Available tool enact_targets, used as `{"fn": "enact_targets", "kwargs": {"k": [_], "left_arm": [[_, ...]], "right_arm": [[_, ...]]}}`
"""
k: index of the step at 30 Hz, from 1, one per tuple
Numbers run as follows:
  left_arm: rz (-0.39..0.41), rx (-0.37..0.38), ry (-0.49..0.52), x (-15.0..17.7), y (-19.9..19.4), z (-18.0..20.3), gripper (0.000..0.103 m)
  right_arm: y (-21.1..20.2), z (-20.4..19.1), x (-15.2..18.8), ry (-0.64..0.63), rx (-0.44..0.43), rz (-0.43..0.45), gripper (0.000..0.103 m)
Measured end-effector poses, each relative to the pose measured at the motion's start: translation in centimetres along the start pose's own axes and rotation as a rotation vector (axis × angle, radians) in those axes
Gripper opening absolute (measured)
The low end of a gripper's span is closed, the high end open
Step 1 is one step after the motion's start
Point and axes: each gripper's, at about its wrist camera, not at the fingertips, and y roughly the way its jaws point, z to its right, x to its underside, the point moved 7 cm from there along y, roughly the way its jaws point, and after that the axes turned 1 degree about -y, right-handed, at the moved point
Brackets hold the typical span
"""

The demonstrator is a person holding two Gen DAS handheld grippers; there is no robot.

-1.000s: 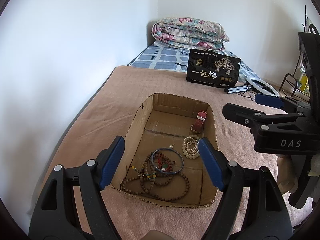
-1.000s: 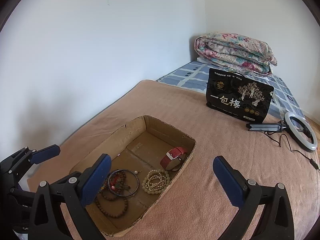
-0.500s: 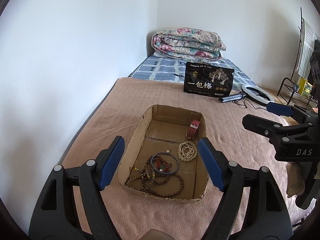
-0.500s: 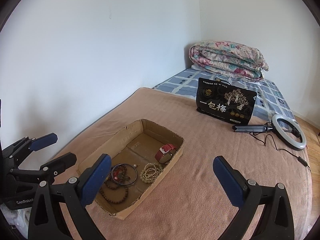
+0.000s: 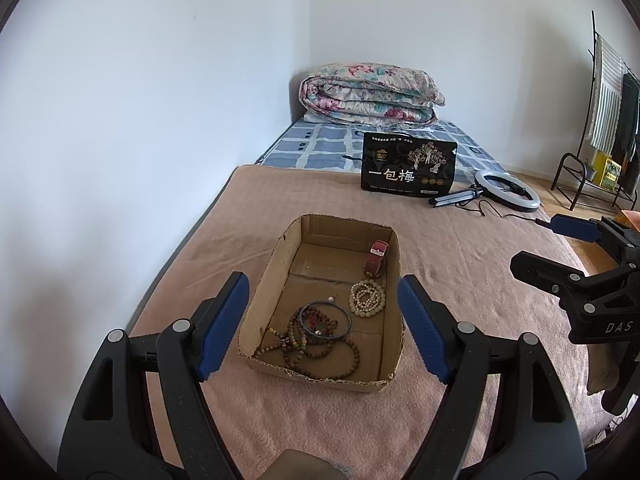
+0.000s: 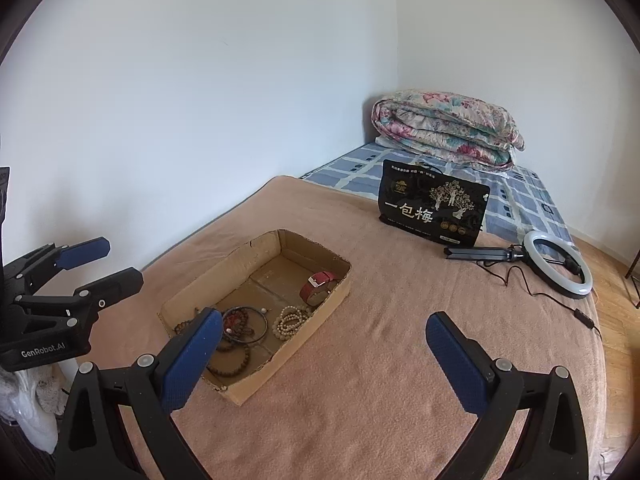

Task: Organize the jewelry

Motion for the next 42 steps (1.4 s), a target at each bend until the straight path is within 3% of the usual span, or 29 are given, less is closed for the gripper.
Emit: {"fn": "enact_targets", "kwargs": {"k": [9,13,42], "left_arm": [[0.010,-0.002,0.027,0.4,-1.1,1.2,0.080],[0.017,0.002,0.018,0.5,-1.1,1.4,0.096],[0.006,-0.006,0.027,1.0,-1.2,1.2,0.101]], "right_arm": [[-1.3,0.7,1.0,0.002,0.010,0.014,0.103],[-1.3,1.0,1.4,0.014,0.012,0.014,0.103],[-0.5,3.6,4.2,0.054,0.044,-0.027,0.103]]}}
